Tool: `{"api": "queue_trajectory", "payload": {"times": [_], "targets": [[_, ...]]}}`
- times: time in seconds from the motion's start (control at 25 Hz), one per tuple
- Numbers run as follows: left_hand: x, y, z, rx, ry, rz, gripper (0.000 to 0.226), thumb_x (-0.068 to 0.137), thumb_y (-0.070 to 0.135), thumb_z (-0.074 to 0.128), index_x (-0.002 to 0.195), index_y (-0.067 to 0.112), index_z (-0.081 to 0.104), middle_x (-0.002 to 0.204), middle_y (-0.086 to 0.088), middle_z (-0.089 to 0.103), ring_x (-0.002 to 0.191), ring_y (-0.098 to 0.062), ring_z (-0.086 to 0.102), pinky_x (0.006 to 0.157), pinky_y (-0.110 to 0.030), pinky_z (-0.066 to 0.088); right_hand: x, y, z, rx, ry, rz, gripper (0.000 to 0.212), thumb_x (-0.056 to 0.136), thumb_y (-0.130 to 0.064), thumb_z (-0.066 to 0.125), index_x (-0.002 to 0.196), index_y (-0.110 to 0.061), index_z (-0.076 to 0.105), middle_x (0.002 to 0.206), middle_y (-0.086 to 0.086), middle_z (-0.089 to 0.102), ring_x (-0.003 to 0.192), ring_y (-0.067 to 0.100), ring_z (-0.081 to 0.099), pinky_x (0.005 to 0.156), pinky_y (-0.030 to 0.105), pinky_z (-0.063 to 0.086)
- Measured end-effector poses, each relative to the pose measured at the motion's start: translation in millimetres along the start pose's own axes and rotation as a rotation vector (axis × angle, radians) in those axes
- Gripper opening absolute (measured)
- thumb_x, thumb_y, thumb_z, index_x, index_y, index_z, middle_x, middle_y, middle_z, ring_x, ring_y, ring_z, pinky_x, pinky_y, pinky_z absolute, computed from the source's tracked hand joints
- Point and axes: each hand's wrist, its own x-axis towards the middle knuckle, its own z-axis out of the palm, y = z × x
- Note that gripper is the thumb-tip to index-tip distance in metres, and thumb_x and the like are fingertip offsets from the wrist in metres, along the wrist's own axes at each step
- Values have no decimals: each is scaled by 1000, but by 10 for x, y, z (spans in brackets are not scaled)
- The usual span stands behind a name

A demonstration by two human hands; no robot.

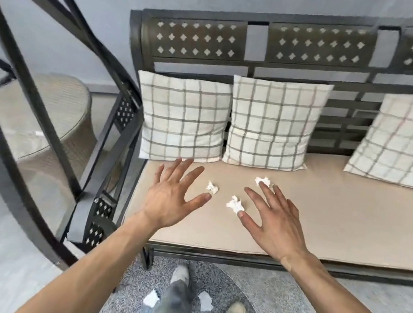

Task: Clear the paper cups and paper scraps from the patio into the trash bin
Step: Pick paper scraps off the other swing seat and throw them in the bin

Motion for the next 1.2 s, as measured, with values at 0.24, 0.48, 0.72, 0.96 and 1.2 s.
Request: {"api": "queue_trajectory", "payload": {"times": [0.24, 0.48, 0.72, 0.96, 1.2], "targets": [[171, -512, 124, -26, 12, -74, 75, 86, 76, 22, 149, 36, 28, 161, 4, 20, 149, -20, 11, 120, -50, 7, 574, -191, 143, 37, -42, -26, 63, 87, -70, 29, 145, -44, 25, 159, -6, 17, 146, 21, 7, 115, 47, 17], [604, -1061, 345, -83, -29, -109, 69, 91, 69, 27, 151, 35, 20, 160, 1, 22, 147, -22, 17, 119, -50, 12, 1099, -323, 359, -20, -76, 35, 64, 87, -70, 28, 145, -43, 26, 158, -5, 19, 146, 21, 11, 115, 47, 19], [772, -1515, 741, -107, -102, -91, 59, 97, 58, 31, 151, 39, 18, 158, -5, 26, 141, -25, 29, 117, -48, 18, 1319, -274, 760, -11, -88, 166, 60, 88, -63, 40, 142, -40, 31, 155, -3, 28, 143, 22, 19, 107, 46, 29], [829, -1793, 1456, -34, -281, -185, 60, 96, 57, 37, 150, 41, 19, 150, -5, 31, 129, -27, 43, 110, -45, 30, 1590, 187, 1364, -40, -176, 182, 52, 89, -46, 55, 137, -35, 43, 145, -2, 41, 130, 24, 38, 95, 44, 40], [891, -2042, 2311, -76, -548, -392, 71, 93, 46, 56, 151, 41, 15, 148, -9, 20, 110, -34, 57, 93, -48, 49, 1803, 766, 2147, -78, -397, 215, 55, 87, -36, 61, 138, -35, 41, 132, -3, 45, 112, 26, 48, 85, 39, 46]]}}
